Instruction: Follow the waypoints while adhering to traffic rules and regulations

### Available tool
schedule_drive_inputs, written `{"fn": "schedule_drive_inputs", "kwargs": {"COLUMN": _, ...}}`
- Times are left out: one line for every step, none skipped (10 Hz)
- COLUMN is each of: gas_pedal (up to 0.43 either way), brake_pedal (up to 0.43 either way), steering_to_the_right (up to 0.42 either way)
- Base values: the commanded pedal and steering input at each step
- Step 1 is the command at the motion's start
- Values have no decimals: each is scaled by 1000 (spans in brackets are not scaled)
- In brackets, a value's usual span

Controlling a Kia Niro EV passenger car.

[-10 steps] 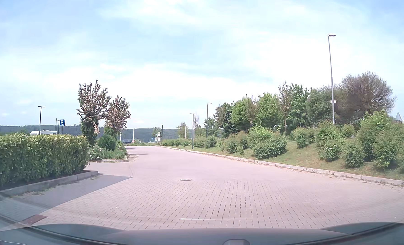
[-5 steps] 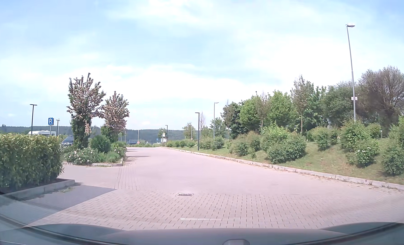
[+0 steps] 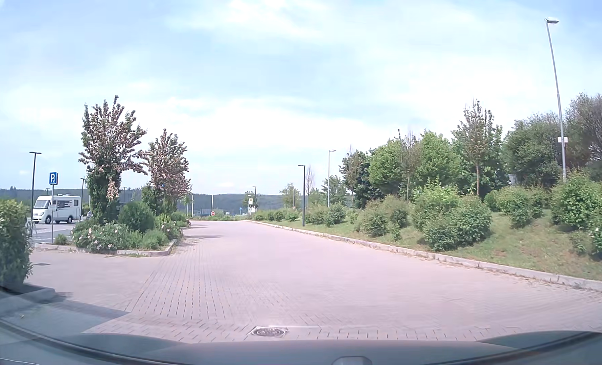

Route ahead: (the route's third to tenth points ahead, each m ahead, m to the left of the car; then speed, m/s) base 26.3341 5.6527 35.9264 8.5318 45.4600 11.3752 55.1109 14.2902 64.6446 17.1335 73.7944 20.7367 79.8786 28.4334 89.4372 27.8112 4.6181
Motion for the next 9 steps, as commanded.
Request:
{"fn": "schedule_drive_inputs", "kwargs": {"gas_pedal": 47, "brake_pedal": 0, "steering_to_the_right": -40}}
{"fn": "schedule_drive_inputs", "kwargs": {"gas_pedal": 47, "brake_pedal": 0, "steering_to_the_right": -40}}
{"fn": "schedule_drive_inputs", "kwargs": {"gas_pedal": 47, "brake_pedal": 0, "steering_to_the_right": -40}}
{"fn": "schedule_drive_inputs", "kwargs": {"gas_pedal": 47, "brake_pedal": 0, "steering_to_the_right": -40}}
{"fn": "schedule_drive_inputs", "kwargs": {"gas_pedal": 47, "brake_pedal": 0, "steering_to_the_right": -40}}
{"fn": "schedule_drive_inputs", "kwargs": {"gas_pedal": 47, "brake_pedal": 0, "steering_to_the_right": -40}}
{"fn": "schedule_drive_inputs", "kwargs": {"gas_pedal": 47, "brake_pedal": 0, "steering_to_the_right": -39}}
{"fn": "schedule_drive_inputs", "kwargs": {"gas_pedal": 47, "brake_pedal": 0, "steering_to_the_right": -39}}
{"fn": "schedule_drive_inputs", "kwargs": {"gas_pedal": 47, "brake_pedal": 0, "steering_to_the_right": -40}}
